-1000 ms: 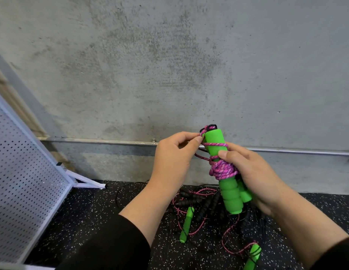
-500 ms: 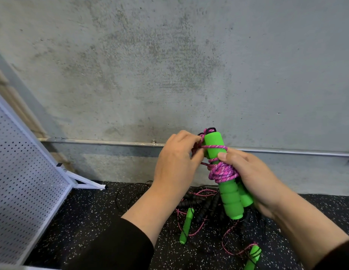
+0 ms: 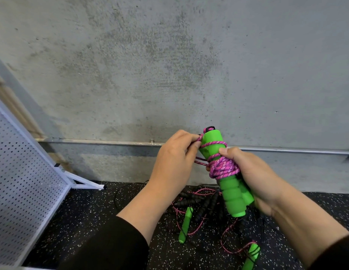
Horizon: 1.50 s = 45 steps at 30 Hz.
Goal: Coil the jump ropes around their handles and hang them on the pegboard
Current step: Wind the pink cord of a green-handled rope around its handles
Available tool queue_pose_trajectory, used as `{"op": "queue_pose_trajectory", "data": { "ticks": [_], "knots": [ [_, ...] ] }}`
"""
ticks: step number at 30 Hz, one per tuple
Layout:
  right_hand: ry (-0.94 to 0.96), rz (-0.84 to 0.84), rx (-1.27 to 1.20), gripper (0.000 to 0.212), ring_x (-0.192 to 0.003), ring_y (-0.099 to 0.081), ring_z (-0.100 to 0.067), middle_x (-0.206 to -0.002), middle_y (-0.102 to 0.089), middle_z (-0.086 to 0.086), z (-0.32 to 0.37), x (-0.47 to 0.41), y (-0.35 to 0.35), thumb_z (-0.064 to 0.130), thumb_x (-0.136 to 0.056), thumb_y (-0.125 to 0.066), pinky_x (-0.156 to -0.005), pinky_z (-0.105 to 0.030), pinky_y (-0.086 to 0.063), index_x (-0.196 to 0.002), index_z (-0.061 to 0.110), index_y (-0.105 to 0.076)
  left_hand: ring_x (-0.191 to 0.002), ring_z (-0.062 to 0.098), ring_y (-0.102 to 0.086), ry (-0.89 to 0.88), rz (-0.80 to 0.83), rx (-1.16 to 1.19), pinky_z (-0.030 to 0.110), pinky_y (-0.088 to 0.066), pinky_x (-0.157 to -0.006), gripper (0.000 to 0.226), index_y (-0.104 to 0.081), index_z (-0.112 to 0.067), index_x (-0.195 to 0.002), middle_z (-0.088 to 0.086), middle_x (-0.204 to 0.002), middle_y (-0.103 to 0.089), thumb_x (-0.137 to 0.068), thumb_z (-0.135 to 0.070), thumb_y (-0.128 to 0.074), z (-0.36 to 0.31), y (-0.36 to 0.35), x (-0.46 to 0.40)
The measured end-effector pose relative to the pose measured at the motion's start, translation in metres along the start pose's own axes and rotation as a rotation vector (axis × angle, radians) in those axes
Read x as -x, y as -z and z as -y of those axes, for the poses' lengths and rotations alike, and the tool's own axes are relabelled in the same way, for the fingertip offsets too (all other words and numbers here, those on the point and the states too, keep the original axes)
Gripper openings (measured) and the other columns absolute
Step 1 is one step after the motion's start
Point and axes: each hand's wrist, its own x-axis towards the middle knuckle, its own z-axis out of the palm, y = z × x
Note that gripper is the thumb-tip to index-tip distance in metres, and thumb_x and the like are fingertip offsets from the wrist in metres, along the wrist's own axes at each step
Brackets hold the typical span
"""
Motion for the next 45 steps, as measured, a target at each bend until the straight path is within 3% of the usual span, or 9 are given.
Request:
{"op": "queue_pose_trajectory", "data": {
  "ticks": [4,9,13,21,25,30,34,41,45],
  "knots": [
    [-0.006,-0.007,0.004,0.024,-0.077,-0.061,-0.026,-0.094,-0.070,-0.021,0.000,0.000,-0.002,0.035,-0.090,-0.065,-0.063,-0.033,-0.050,-0.091,0.014,-0.076,-0.089,0.006,-0.063,-0.003,-0.078,0.008,0.022,-0.049,-0.081,0.023,-0.076,-0.011,-0.115,-0.003,-0.097,-0.073,-0.096,-0.014,-0.065,-0.002,-0.001,0.001],
    [-0.001,-0.015,-0.003,0.039,-0.077,-0.061,-0.025,-0.092,-0.070,-0.018,0.002,0.002,-0.002,0.044,-0.074,-0.070,-0.062,-0.032,-0.049,-0.096,0.013,-0.074,-0.089,0.017,-0.059,-0.073,0.056,-0.031,0.038,-0.051,-0.080,0.025,-0.073,-0.005,-0.114,0.000,-0.101,-0.062,-0.098,-0.014,-0.055,0.001,-0.006,0.003],
    [-0.005,-0.020,0.002,0.024,-0.070,-0.063,-0.021,-0.085,-0.071,-0.014,0.004,0.005,-0.003,0.031,-0.093,-0.062,-0.059,-0.029,-0.049,-0.093,0.011,-0.075,-0.087,0.017,-0.056,-0.074,0.090,-0.072,0.039,-0.050,-0.079,0.025,-0.070,-0.007,-0.112,0.000,-0.098,-0.058,-0.089,-0.015,-0.068,0.002,-0.008,0.003],
    [-0.033,-0.037,0.002,0.026,-0.070,-0.060,-0.023,-0.084,-0.069,-0.014,0.005,0.007,-0.005,0.031,-0.094,-0.062,-0.060,-0.030,-0.048,-0.094,0.009,-0.075,-0.085,0.009,-0.048,0.033,0.147,0.011,0.013,-0.037,-0.079,0.016,-0.072,-0.006,-0.104,0.002,-0.095,-0.051,-0.101,-0.009,-0.057,-0.001,-0.002,-0.003],
    [-0.056,-0.037,-0.013,0.029,-0.066,-0.061,-0.019,-0.086,-0.070,-0.016,0.006,0.006,-0.002,0.034,-0.093,-0.062,-0.054,-0.028,-0.050,-0.098,0.008,-0.075,-0.095,0.017,-0.049,0.124,0.280,-0.010,0.024,-0.040,-0.087,0.018,-0.069,-0.007,-0.104,0.003,-0.101,-0.048,-0.105,-0.012,-0.052,-0.005,-0.004,-0.001],
    [-0.070,0.011,-0.037,0.033,-0.068,-0.064,-0.019,-0.093,-0.073,-0.021,0.006,0.008,-0.001,0.037,-0.089,-0.064,-0.058,-0.028,-0.050,-0.099,0.009,-0.077,-0.095,0.010,-0.046,0.223,0.453,0.139,0.019,-0.036,-0.086,0.017,-0.064,-0.017,-0.091,-0.005,-0.098,-0.043,-0.095,-0.030,-0.054,-0.011,0.008,-0.005],
    [-0.101,0.030,-0.060,0.031,-0.059,-0.063,-0.015,-0.084,-0.073,-0.014,0.006,0.008,-0.002,0.035,-0.092,-0.061,-0.052,-0.024,-0.050,-0.100,0.008,-0.075,-0.095,0.017,-0.046,0.126,0.441,-0.017,0.035,-0.041,-0.089,0.018,-0.062,-0.018,-0.085,-0.007,-0.095,-0.042,-0.083,-0.035,-0.056,-0.007,0.007,-0.002],
    [-0.106,0.031,-0.086,0.056,-0.068,-0.062,-0.019,-0.097,-0.071,-0.019,0.006,0.007,-0.001,0.043,-0.073,-0.069,-0.056,-0.026,-0.051,-0.111,0.003,-0.073,-0.079,-0.003,-0.047,0.191,0.387,0.255,0.012,-0.034,-0.075,0.017,-0.066,-0.009,-0.084,-0.002,-0.095,-0.052,-0.100,-0.013,-0.062,-0.008,0.016,-0.004],
    [-0.117,0.020,-0.088,0.063,-0.068,-0.060,-0.022,-0.099,-0.070,-0.023,0.006,0.005,0.000,0.046,-0.070,-0.069,-0.058,-0.030,-0.050,-0.114,0.001,-0.071,-0.088,0.011,-0.060,0.198,0.271,0.309,0.031,-0.047,-0.082,0.009,-0.069,-0.022,-0.104,-0.003,-0.094,-0.069,-0.098,-0.018,-0.062,-0.005,0.011,-0.002]
  ]
}}
